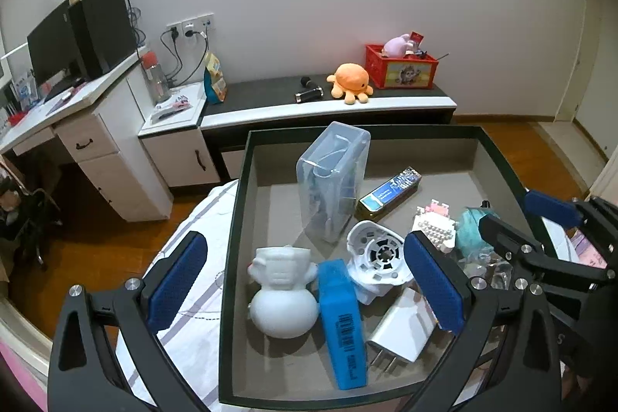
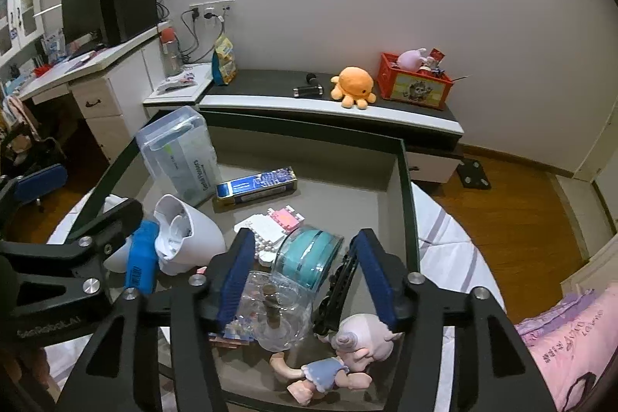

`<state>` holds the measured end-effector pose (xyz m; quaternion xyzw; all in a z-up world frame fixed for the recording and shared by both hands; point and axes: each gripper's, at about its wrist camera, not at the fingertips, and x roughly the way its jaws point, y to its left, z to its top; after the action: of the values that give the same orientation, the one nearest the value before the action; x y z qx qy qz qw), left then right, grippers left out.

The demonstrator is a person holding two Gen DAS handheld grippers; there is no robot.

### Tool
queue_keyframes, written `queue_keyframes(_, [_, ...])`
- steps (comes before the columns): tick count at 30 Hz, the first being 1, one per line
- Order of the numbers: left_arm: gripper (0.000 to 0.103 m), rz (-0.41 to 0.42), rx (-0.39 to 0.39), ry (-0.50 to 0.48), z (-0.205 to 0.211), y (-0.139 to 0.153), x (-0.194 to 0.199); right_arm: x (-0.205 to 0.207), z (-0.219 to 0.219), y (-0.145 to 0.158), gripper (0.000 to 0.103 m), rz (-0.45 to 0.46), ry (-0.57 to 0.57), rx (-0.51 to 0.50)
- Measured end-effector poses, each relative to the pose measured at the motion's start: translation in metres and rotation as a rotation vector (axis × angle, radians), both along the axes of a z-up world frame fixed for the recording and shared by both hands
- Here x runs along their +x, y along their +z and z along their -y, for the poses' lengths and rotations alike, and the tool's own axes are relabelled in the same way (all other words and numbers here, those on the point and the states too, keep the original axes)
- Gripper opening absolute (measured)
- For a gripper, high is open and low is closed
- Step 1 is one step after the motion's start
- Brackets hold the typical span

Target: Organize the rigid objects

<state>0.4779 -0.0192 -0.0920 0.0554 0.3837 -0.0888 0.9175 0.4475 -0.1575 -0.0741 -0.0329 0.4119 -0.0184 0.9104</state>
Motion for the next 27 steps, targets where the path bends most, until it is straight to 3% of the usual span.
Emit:
queue_keyframes(2, [0.103, -0.008, 0.001, 0.000, -0.002, -0.001, -0.001, 0.000, 0.001, 0.000, 0.066, -0.006, -0.010, -0.010])
queue_keyframes(4, [0.103, -0.006, 0.000, 0.005, -0.004, 0.000, -0.002, 0.001, 0.002, -0.001, 0.079, -0.012, -0.028, -0.030])
queue_keyframes(8, [0.103, 0.004, 0.007, -0.002, -0.006, 0.001, -0.003, 0.003, 0.008, -0.004, 0.092, -0.032, -0.032, -0.023])
queue_keyframes(10, [0.103, 0.025, 0.015, 0.002, -0.007, 0.004, -0.006, 0.002, 0.012, -0.004, 0.103, -0.019, -0.054, -0.033])
queue_keyframes(12, [0.103, 0.050, 0.023, 0.004, -0.007, 0.007, -0.011, -0.001, 0.015, -0.001, 0.103, -0.002, -0.042, 0.001])
queue_keyframes(27, [0.103, 0.096, -0.019, 0.024, -0.010, 0.029, -0.046, -0.033, 0.014, 0.025, 0.103, 0.061, -0.031, -0.011])
